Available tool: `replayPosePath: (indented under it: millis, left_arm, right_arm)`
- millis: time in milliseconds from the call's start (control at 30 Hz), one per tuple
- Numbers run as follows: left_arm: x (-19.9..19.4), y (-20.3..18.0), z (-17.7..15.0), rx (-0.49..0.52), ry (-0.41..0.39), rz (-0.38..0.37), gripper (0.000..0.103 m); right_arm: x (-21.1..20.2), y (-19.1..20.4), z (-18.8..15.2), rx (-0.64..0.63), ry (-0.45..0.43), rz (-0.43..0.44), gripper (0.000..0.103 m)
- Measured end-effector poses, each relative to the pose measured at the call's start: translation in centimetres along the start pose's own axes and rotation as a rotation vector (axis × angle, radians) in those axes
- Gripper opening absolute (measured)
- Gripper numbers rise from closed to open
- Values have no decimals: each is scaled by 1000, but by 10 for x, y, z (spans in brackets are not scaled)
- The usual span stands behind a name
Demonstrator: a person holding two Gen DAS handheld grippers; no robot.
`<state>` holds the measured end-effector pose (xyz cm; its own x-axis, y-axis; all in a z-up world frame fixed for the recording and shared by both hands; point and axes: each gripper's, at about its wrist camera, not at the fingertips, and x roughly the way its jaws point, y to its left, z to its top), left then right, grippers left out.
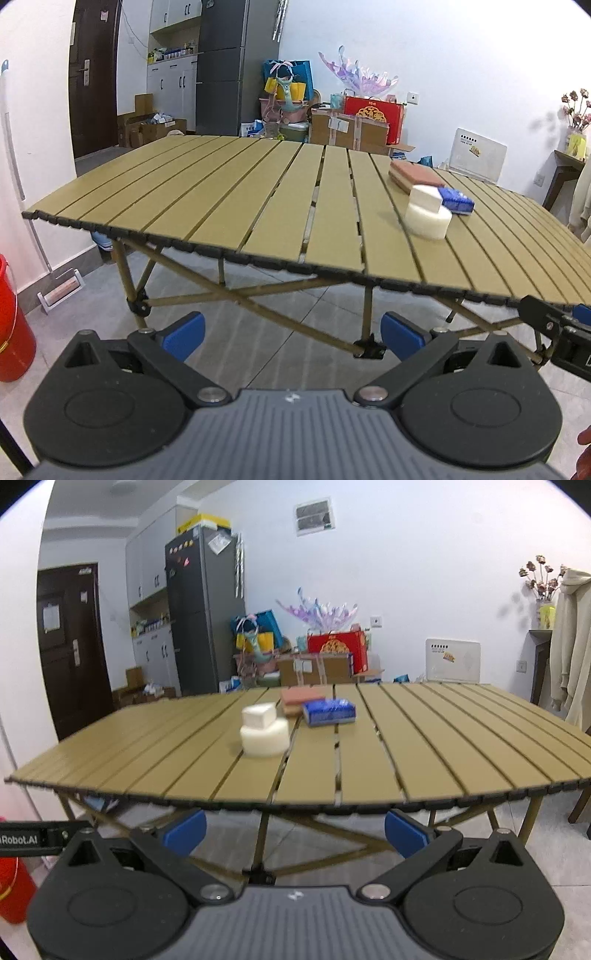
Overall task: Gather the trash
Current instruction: 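Raise both open tools from the bin toward the foam block and tissue pack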
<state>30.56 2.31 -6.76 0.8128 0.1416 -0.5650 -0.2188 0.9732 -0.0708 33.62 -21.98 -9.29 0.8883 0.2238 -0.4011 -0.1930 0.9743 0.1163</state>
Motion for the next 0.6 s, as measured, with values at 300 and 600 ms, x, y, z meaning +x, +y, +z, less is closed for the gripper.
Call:
replayPosePath:
  millis: [300,600]
  left_arm:
    - [21,-18,30,1,-2,-13,103]
    - [57,-51,60,17,-7,-30,103]
  right_arm:
    - [21,-19,26,2,-67,-30,103]
    - [52,-32,47,-20,-130,-58,103]
